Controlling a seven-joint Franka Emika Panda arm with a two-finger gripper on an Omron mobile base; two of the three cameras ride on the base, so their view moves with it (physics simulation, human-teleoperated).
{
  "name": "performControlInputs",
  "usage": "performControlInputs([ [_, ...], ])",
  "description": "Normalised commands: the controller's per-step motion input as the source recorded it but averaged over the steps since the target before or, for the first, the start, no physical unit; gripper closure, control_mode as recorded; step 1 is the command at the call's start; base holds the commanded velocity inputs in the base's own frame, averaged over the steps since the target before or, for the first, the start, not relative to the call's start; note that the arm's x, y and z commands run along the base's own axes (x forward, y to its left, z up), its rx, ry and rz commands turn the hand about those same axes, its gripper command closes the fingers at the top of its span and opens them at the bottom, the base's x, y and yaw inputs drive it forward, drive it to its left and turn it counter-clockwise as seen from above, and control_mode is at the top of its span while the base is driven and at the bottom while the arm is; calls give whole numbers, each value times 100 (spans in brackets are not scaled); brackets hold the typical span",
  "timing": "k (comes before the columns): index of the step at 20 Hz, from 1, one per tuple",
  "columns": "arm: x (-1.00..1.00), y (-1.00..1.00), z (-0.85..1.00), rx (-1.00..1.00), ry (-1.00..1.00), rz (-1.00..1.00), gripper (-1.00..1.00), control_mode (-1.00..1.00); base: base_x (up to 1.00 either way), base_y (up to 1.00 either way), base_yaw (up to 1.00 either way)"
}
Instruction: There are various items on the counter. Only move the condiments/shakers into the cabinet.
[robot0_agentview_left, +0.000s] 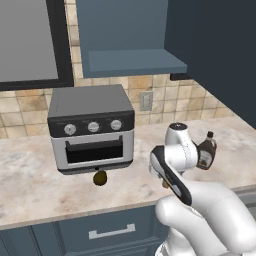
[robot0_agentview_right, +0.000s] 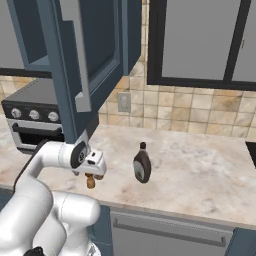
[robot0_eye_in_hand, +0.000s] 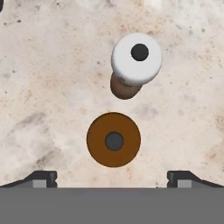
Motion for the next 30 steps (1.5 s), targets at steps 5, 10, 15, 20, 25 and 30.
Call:
performControlInputs([
  [5,9,-1,0,0,0,0,-100,-100,0,0,0],
  [10,16,0,-6,0,-1,0,-100,-100,0,0,0],
  [15,14,0,-14,0,-2,0,-100,-100,0,0,0],
  [20,1,4,-22,0,-2,0,-100,-100,0,0,0],
  [25,0,2,-22,0,-3,0,-100,-100,0,0,0],
  [30,0,1,-14,0,0,0,100,-100,0,0,0],
])
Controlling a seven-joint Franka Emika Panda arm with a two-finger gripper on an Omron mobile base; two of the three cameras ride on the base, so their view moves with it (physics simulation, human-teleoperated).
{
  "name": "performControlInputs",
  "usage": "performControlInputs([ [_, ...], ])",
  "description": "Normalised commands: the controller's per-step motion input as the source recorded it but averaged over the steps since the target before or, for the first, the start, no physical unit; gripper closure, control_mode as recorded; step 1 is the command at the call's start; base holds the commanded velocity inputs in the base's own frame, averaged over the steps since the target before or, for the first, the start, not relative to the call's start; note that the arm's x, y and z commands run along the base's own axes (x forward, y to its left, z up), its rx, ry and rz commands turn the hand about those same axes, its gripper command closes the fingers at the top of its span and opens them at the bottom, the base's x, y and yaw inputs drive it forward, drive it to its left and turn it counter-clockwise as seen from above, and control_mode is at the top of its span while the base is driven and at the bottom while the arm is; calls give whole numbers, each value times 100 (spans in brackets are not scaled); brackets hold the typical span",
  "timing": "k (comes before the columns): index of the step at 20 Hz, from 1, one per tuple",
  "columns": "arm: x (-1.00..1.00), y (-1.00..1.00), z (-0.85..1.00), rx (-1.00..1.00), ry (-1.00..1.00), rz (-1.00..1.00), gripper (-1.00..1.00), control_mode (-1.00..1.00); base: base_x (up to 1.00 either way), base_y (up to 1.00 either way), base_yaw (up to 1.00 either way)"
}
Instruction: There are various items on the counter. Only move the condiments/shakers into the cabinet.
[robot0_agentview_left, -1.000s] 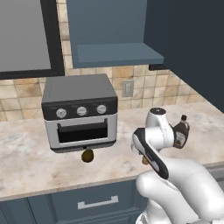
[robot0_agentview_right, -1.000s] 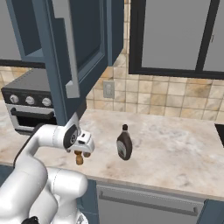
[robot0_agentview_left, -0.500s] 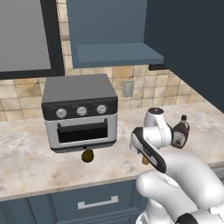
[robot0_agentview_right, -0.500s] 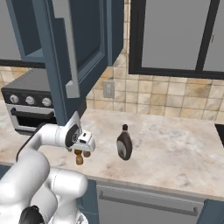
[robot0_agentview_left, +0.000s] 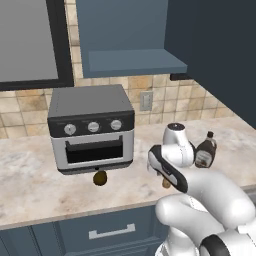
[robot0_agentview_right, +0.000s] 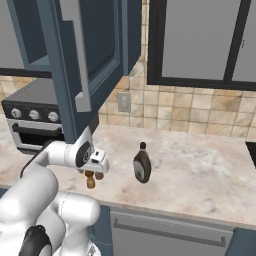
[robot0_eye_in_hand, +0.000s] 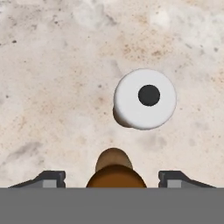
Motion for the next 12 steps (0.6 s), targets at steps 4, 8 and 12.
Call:
performControlInputs([
  [4,-14,0,0,0,-4,0,100,-100,0,0,0],
  [8,-52,5,35,1,-12,-5,100,-100,0,0,0],
  [12,-71,16,97,7,0,-2,100,-100,0,0,0],
])
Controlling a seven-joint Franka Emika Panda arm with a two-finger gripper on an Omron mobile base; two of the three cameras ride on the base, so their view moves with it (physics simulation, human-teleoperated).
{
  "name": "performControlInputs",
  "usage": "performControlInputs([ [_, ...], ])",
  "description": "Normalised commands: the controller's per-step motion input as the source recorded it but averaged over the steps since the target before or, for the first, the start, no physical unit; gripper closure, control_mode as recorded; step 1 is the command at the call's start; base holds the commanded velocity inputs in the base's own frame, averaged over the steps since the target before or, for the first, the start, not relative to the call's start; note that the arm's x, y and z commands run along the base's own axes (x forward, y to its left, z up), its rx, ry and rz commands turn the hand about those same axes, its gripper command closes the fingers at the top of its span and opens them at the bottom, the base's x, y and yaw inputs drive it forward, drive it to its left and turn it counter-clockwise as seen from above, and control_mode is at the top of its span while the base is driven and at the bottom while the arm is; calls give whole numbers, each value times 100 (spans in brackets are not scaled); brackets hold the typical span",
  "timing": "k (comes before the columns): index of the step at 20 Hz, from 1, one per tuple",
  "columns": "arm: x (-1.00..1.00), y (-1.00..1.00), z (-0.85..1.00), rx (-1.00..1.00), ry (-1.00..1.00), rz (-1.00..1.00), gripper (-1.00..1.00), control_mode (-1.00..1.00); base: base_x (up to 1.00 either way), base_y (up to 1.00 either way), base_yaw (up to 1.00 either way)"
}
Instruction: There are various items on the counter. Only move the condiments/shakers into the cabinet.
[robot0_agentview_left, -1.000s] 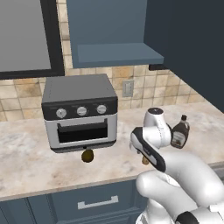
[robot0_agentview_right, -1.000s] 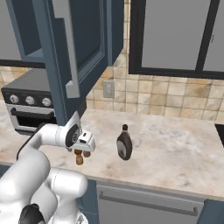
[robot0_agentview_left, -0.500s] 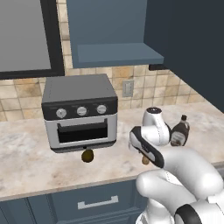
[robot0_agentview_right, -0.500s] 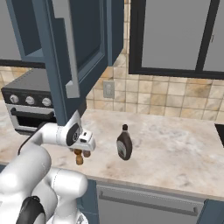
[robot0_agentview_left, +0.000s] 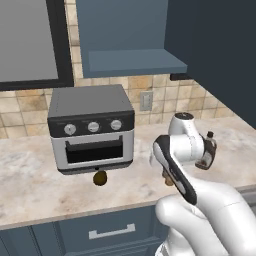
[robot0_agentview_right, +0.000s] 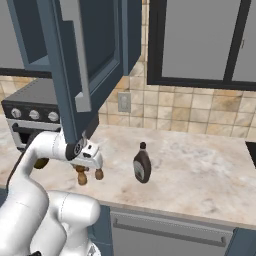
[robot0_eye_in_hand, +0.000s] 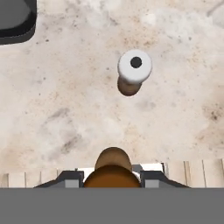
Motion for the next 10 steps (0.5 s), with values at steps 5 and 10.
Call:
performControlInputs([
  [5,-43,21,100,2,-7,0,100,-100,0,0,0],
  [10,10,27,100,-8,-24,0,100,-100,0,0,0],
])
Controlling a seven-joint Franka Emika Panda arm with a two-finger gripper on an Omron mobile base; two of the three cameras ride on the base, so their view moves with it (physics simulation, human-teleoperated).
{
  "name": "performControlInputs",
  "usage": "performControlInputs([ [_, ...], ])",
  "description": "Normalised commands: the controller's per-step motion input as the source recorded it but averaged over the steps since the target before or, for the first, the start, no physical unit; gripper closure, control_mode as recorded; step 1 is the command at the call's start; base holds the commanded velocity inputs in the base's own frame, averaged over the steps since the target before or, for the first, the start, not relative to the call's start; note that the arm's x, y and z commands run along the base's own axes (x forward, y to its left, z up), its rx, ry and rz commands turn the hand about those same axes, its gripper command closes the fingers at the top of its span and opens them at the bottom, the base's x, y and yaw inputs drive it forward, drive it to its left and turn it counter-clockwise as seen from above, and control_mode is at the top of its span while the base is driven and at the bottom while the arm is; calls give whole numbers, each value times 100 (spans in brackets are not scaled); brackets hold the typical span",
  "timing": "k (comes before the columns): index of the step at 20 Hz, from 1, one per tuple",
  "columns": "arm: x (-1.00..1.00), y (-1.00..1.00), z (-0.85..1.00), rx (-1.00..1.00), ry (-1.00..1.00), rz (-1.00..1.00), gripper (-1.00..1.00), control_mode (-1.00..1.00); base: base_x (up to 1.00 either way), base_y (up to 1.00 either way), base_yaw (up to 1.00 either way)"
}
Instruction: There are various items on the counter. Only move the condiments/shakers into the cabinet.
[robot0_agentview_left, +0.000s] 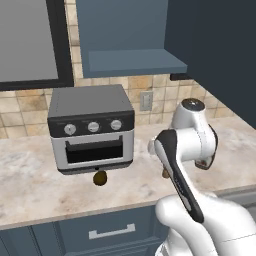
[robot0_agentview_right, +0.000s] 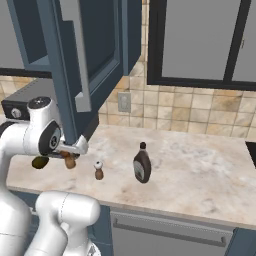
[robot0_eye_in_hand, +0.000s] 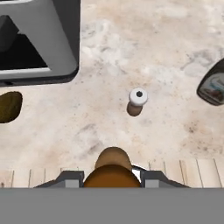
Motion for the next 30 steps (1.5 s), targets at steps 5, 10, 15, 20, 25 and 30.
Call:
performControlInputs([
  [5,16,13,100,0,-25,0,100,-100,0,0,0],
  [10,27,15,100,0,-12,2,100,-100,0,0,0],
  [15,22,12,100,0,-13,1,100,-100,0,0,0],
  [20,0,-7,86,-10,-26,0,100,-100,0,0,0],
  [25,0,-5,5,0,-8,0,100,-100,0,0,0],
  [30,0,-11,52,29,0,13,100,-100,0,0,0],
])
